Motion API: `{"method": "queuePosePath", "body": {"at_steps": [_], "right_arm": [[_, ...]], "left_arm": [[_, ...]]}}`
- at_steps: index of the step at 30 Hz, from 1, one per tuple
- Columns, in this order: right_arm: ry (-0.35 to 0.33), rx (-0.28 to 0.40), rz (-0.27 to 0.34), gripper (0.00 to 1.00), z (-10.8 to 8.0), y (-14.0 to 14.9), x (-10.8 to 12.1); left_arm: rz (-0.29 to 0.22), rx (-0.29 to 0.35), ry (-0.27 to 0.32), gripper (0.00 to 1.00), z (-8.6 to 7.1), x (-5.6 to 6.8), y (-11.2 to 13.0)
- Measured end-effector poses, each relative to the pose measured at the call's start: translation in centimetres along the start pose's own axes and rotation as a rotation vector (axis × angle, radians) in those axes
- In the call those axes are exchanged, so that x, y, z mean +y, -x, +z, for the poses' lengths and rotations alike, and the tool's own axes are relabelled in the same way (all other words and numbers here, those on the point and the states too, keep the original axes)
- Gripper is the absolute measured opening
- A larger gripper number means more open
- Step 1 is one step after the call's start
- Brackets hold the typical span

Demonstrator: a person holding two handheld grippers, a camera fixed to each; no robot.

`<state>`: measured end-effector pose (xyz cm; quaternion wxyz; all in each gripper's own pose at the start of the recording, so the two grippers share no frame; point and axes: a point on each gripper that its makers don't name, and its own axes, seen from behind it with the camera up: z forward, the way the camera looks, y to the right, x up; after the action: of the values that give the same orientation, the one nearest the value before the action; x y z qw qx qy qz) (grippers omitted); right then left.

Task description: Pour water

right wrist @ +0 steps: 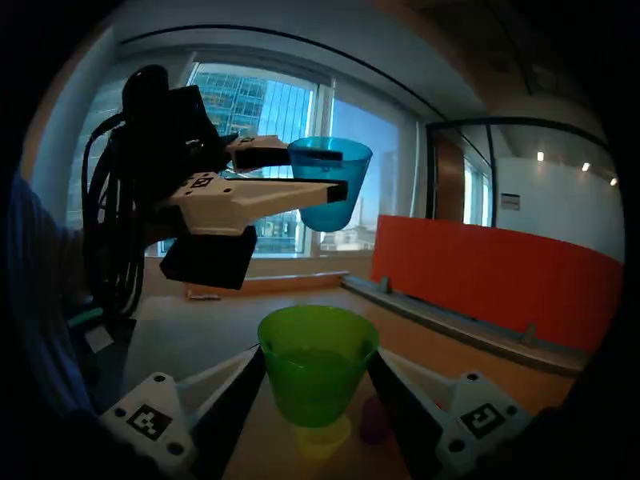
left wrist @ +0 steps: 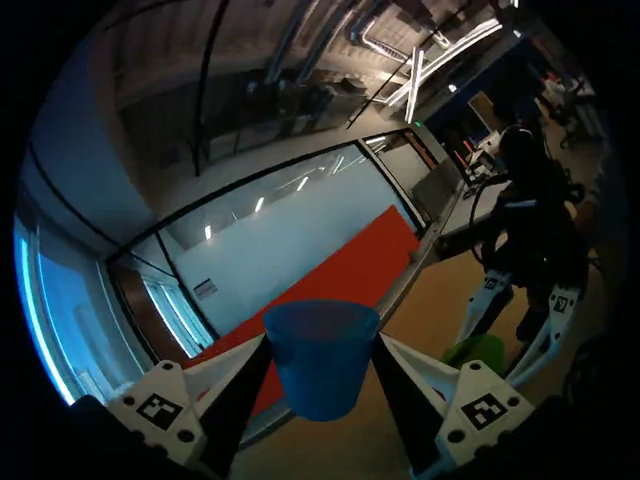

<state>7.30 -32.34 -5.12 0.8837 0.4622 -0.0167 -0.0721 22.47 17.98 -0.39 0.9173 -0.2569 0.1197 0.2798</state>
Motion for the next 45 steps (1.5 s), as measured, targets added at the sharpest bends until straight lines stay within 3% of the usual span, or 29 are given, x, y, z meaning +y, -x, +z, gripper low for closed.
{"method": "queuePosePath", "body": {"at_steps": [12,15,29,45], "right_arm": [[0.015,0.010,0.004,0.89,-0.5,-0.4,0.1],[0.017,0.011,0.006,0.89,-0.7,-0.5,0.2],[0.036,0.006,0.007,0.89,-1.8,-0.6,0.9],[0.141,-0.023,0.009,0.89,-6.7,0.0,5.1]], "left_arm": [[-0.362,-0.012,-0.003,0.85,0.2,-1.6,1.6],[-0.421,-0.014,0.008,0.84,0.2,-1.4,2.0],[-0.457,-0.047,0.019,0.85,-0.3,-0.6,4.1],[-0.512,-0.119,0.030,0.85,-1.9,1.9,9.1]]}}
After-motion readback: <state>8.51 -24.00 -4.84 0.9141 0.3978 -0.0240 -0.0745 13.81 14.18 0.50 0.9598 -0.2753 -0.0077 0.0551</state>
